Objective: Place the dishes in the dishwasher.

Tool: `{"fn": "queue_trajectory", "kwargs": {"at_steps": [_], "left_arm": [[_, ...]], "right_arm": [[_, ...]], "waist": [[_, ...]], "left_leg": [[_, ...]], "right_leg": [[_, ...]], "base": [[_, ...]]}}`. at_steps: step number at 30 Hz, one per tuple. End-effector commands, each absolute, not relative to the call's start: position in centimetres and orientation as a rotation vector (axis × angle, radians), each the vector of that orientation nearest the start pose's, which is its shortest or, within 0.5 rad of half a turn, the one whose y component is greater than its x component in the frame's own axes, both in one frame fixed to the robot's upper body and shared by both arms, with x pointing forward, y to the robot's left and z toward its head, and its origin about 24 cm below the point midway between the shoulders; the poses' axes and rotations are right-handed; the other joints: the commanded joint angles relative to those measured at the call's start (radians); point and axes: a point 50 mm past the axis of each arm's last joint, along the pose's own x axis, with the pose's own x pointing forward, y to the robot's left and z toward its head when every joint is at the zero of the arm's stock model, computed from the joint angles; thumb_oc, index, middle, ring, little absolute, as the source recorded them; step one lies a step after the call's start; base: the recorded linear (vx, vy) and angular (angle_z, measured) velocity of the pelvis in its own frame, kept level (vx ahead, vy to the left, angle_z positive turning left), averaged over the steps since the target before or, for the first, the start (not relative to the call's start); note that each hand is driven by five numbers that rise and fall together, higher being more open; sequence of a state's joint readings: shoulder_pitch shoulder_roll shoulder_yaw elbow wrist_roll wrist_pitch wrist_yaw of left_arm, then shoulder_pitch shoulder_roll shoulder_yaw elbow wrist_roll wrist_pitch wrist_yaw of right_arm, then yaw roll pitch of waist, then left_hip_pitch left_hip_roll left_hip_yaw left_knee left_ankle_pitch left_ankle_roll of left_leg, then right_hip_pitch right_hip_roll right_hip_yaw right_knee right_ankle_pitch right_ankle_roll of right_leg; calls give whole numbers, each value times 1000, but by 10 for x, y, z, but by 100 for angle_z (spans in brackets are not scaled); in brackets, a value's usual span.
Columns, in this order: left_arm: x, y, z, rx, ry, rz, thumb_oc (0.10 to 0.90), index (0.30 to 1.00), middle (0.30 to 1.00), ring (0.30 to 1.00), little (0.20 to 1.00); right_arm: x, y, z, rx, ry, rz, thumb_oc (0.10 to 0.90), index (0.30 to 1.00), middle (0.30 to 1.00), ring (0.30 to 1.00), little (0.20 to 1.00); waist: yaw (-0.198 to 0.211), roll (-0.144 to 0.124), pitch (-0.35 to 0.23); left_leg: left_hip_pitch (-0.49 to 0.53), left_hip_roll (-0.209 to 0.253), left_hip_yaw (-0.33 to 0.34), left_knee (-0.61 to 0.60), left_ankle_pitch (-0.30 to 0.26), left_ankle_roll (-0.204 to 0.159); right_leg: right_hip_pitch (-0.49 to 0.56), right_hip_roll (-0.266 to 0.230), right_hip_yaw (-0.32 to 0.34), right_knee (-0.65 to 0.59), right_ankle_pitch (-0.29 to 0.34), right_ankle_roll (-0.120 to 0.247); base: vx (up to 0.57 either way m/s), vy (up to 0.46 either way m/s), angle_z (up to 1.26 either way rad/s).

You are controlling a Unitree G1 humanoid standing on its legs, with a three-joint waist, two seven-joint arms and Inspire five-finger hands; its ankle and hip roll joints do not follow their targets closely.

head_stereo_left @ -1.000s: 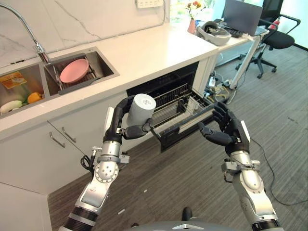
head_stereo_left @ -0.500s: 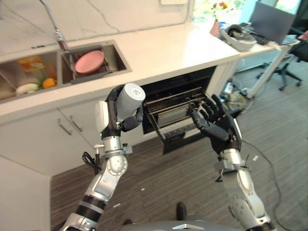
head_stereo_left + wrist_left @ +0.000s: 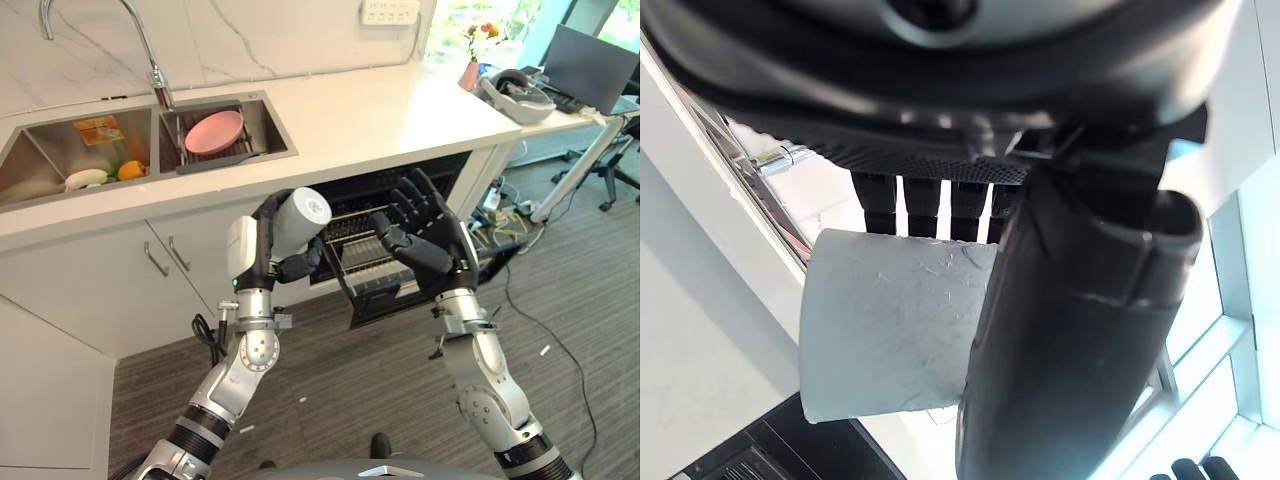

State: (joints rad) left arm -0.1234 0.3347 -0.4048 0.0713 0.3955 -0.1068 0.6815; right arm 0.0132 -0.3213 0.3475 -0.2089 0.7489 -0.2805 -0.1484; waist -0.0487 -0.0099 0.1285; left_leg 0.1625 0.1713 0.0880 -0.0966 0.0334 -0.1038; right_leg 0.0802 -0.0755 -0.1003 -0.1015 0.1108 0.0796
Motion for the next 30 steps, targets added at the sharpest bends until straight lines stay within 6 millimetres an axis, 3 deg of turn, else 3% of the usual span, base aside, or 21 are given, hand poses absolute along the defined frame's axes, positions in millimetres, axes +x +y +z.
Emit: {"fn": "queue_trajectory", "kwargs": {"at_steps": [1, 6, 15, 25, 30], "left_arm": [[277, 106, 138, 637, -810, 141, 400, 300, 300, 300, 300], [283, 95, 147, 704, -876, 124, 400, 300, 300, 300, 300], [280, 98, 154, 730, -921, 156, 400, 300, 300, 300, 300], [261, 82, 143, 590, -877, 45, 400, 300, 300, 300, 300], [259, 72, 139, 608, -873, -34, 400, 300, 300, 300, 300]], "right_arm": [[235, -125, 143, 595, -481, 314, 800, 900, 900, 900, 900], [237, -114, 143, 530, -463, 359, 800, 900, 900, 900, 900], [236, -115, 136, 521, -431, 313, 800, 900, 900, 900, 900], [239, -123, 148, 607, -467, 257, 800, 900, 900, 900, 900], [245, -123, 148, 666, -434, 278, 800, 900, 900, 900, 900]], "waist": [[-19, -57, -69], [-27, -47, -71], [-29, -39, -71], [-18, -48, -67], [-9, -56, -66]], "left_leg": [[-11, -61, -14, 9, 5, 6], [-5, -62, -13, 9, 1, 4], [3, -58, 3, 9, -8, 6], [3, -59, 2, 9, -14, 11], [8, -61, 7, 9, -20, 14]], "right_leg": [[71, -28, 61, 16, -115, 44], [74, -30, 56, 14, -115, 47], [71, -36, 57, 14, -112, 52], [68, -40, 58, 14, -110, 56], [67, -42, 58, 14, -107, 59]], "base": [[11, 0, 11], [1, 0, 1], [3, 4, -2], [0, 0, 0], [0, 0, 0]]}}
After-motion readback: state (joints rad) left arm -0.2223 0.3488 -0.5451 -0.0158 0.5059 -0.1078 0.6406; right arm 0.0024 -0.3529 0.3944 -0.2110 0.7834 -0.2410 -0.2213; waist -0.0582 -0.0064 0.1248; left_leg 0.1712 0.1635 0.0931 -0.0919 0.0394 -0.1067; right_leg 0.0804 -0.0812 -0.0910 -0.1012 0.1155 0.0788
